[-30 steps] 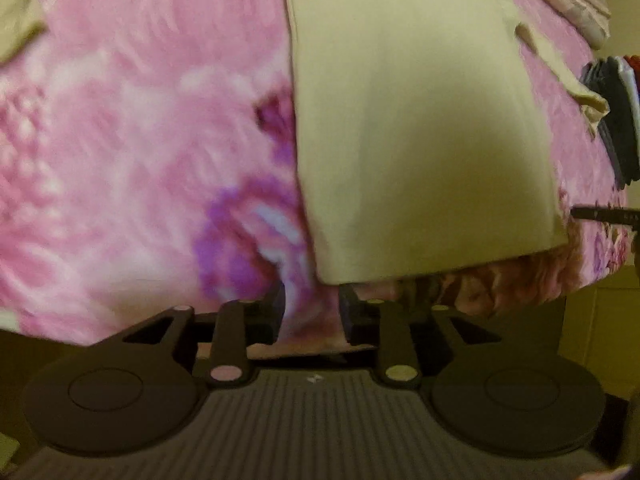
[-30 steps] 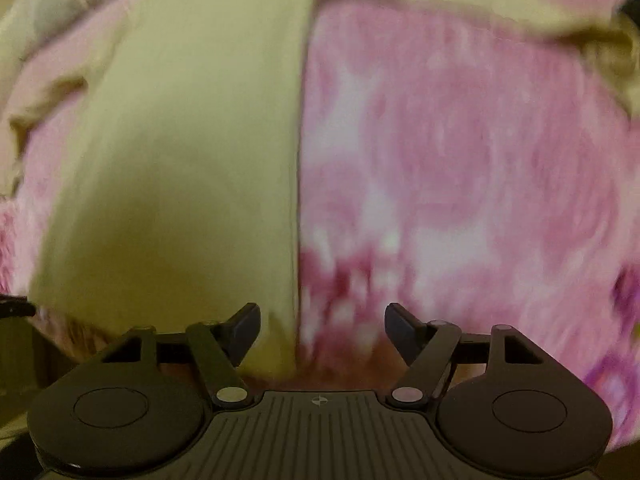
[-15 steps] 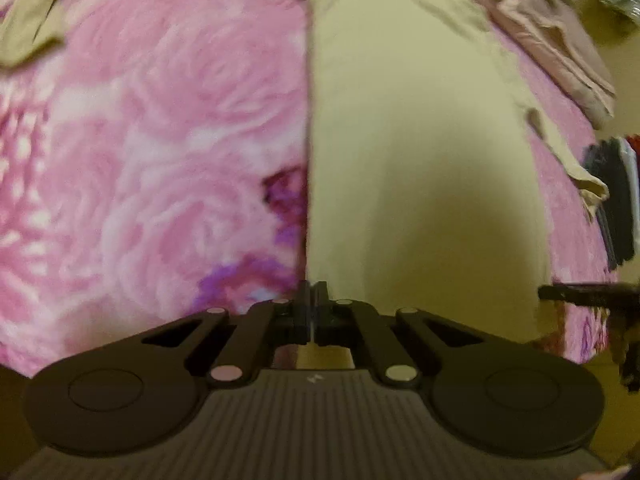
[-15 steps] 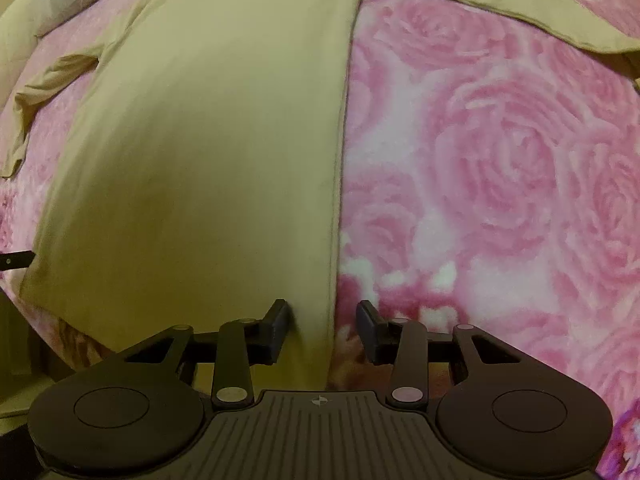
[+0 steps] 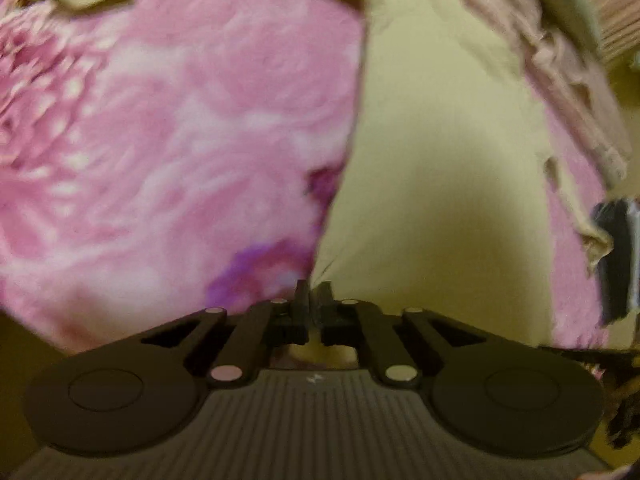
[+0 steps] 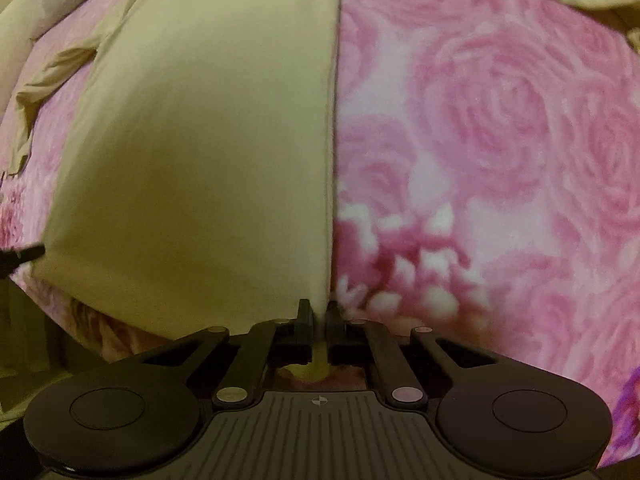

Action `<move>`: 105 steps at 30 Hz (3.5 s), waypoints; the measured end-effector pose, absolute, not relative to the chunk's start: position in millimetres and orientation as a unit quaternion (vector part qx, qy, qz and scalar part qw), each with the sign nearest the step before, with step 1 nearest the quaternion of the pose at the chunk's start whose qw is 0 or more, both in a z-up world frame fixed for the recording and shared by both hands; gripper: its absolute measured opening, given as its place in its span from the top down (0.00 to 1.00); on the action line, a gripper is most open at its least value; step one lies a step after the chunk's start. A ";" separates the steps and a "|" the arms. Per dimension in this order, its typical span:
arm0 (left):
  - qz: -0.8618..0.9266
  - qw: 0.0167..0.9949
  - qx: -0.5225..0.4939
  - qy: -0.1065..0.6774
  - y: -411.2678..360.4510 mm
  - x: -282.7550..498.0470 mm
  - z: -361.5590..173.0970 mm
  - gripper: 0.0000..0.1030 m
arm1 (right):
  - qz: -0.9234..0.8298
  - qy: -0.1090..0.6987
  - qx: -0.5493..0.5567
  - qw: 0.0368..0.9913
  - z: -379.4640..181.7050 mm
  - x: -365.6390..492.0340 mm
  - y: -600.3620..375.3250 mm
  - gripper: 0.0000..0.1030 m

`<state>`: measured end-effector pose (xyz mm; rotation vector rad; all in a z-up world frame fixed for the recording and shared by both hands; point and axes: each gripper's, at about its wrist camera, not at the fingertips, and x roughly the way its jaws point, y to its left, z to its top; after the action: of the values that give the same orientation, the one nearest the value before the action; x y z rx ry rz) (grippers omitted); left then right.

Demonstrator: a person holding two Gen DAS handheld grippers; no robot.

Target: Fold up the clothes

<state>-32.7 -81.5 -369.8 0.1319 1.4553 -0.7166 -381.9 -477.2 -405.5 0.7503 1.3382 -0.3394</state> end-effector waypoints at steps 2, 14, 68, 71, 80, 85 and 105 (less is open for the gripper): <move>-0.326 0.680 0.090 0.650 -81.8 -31.7 -366.5 0.85 | -0.153 0.609 0.361 0.689 -406.8 -382.2 -486.7 0.92; -0.392 0.713 0.082 0.575 -194.1 107.7 -325.6 0.67 | -0.206 0.515 0.289 0.781 -339.7 -290.8 -613.6 0.24; -0.556 0.653 -0.088 0.506 -546.0 284.7 -405.6 0.96 | -0.117 0.266 0.548 0.785 -430.6 -39.8 -800.5 0.90; -0.593 0.670 -0.076 0.440 -527.4 274.7 -390.4 0.95 | -0.085 0.233 0.264 0.932 -382.5 -51.3 -744.1 0.90; -0.449 0.803 0.004 0.391 -503.5 262.0 -392.9 0.74 | -0.234 0.326 0.137 0.906 -395.4 -63.1 -736.3 0.89; -0.547 0.726 0.029 0.415 -482.2 226.1 -376.4 1.00 | -0.089 0.337 0.228 0.909 -382.3 -54.6 -704.0 0.89; -0.407 0.754 -0.067 0.511 -353.0 154.5 -379.4 0.75 | -0.196 0.372 0.325 0.847 -384.1 -107.8 -624.4 0.16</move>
<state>154.5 -353.0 -379.4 -0.1472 1.1159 -0.8893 -107.8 -624.4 -384.1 0.6853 0.7850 -0.4136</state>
